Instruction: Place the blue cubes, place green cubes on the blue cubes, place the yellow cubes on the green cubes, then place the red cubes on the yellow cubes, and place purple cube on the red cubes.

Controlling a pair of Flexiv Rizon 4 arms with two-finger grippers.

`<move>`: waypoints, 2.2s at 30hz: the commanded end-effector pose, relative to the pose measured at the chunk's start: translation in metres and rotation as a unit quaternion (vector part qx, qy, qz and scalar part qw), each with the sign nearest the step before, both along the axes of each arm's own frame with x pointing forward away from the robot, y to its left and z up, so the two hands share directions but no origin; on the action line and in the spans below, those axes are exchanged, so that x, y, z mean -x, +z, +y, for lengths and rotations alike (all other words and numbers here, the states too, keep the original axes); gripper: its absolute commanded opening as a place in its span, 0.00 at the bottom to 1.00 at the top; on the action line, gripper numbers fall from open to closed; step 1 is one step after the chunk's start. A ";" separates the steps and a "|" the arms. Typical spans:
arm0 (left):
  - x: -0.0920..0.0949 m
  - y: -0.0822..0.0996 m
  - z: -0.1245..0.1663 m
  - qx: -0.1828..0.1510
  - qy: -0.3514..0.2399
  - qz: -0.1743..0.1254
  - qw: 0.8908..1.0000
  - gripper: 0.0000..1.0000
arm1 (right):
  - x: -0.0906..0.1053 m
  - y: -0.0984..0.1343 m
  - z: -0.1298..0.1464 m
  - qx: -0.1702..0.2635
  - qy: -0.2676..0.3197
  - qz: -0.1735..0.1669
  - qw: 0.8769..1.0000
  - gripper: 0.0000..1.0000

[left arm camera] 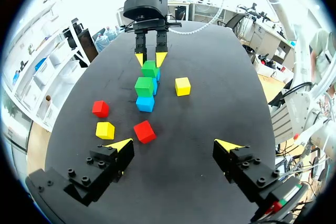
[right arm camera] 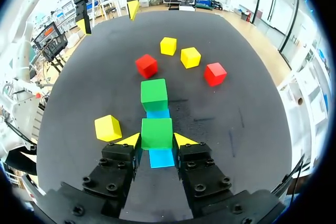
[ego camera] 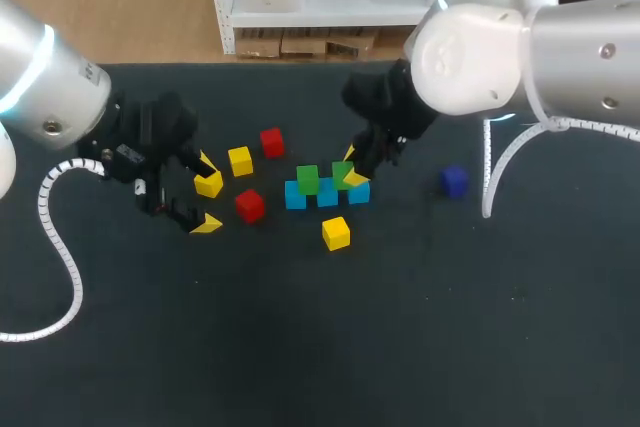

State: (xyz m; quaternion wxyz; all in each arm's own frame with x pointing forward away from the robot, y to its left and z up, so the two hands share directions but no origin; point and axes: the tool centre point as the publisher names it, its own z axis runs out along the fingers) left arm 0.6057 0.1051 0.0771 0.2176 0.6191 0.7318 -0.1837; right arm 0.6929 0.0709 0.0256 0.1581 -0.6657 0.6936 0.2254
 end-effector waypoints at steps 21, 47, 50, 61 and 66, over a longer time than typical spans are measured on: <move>0.000 -0.001 0.002 0.004 -0.002 -0.002 1.000 1.00 | -0.004 -0.002 0.000 -0.001 -0.001 0.004 1.000 0.29; 0.000 -0.001 0.002 0.004 -0.002 -0.002 1.000 1.00 | -0.005 -0.004 0.002 -0.004 0.003 0.005 1.000 0.45; 0.000 -0.001 0.002 0.004 -0.002 -0.002 1.000 1.00 | -0.005 -0.004 0.002 -0.005 0.005 0.005 1.000 0.44; 0.000 -0.001 0.002 0.004 -0.002 -0.002 1.000 1.00 | -0.007 -0.003 0.006 -0.009 0.009 0.005 1.000 0.42; 0.000 -0.001 0.002 0.004 -0.002 -0.002 1.000 1.00 | -0.008 -0.003 0.006 -0.012 0.009 0.006 1.000 0.41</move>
